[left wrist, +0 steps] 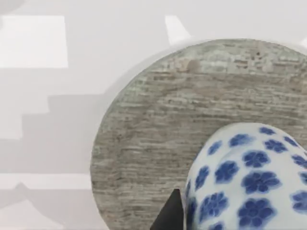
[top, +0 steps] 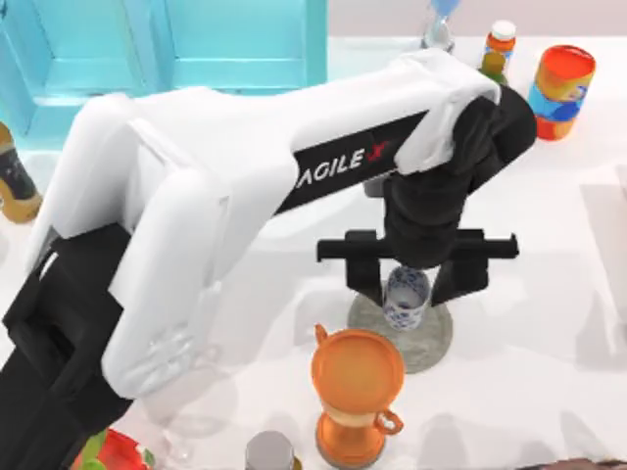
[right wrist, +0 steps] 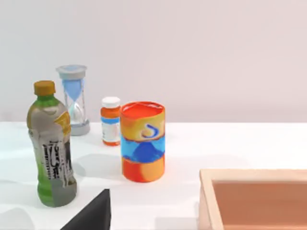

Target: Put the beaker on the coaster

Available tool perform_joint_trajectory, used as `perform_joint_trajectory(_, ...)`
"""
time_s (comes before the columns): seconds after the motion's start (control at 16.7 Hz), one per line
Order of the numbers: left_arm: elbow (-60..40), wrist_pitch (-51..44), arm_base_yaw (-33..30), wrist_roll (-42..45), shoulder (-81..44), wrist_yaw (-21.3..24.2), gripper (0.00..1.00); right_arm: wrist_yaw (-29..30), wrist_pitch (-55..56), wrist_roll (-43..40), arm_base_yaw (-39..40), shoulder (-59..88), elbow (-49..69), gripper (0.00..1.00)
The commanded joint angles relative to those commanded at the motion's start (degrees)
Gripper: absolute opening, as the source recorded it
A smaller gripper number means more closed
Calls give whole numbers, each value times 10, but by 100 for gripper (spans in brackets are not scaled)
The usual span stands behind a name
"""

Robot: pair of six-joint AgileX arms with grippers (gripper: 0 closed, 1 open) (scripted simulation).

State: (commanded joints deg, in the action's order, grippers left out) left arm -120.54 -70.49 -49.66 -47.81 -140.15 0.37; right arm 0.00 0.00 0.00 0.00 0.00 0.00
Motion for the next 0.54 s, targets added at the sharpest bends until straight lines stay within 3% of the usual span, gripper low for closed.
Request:
perform_joint_trajectory(0.18,0,0,0,0,0,0,98,0,0,0,0,0,0,100)
perform_joint_trajectory(0.54,0,0,0,0,0,0,100,0,0,0,0,0,0,100)
